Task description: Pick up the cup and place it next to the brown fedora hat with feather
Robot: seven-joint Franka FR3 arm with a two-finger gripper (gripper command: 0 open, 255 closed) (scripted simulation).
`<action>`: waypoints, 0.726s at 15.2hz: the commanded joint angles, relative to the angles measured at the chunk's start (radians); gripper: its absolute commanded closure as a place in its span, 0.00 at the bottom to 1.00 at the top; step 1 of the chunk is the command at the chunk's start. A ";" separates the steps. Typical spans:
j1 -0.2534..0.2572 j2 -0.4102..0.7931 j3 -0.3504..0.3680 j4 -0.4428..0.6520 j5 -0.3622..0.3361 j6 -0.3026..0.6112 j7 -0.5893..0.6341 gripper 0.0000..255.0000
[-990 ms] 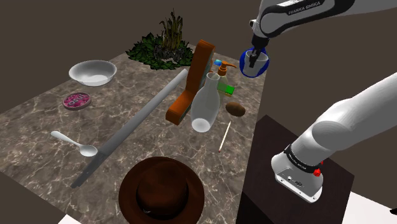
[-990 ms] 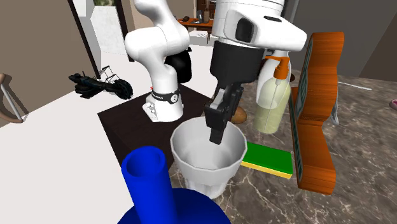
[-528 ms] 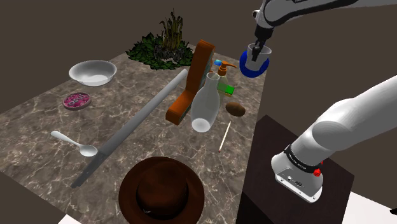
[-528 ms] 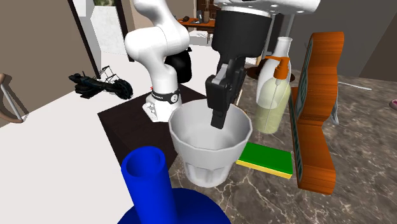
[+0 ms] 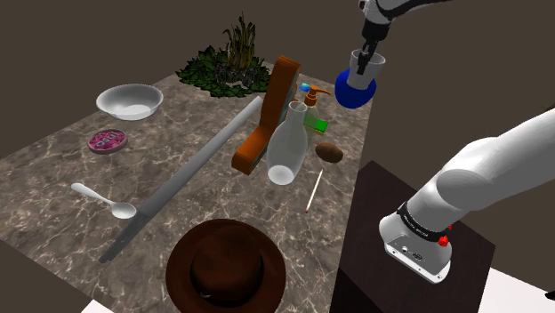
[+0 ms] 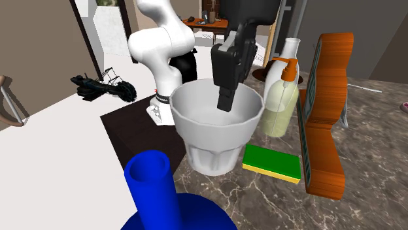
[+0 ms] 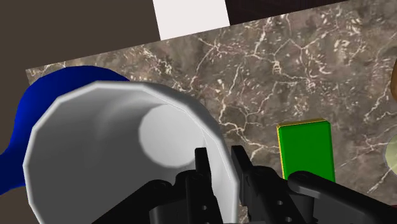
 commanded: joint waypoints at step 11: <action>0.042 -0.166 0.096 -0.068 0.025 -0.124 0.103 1.00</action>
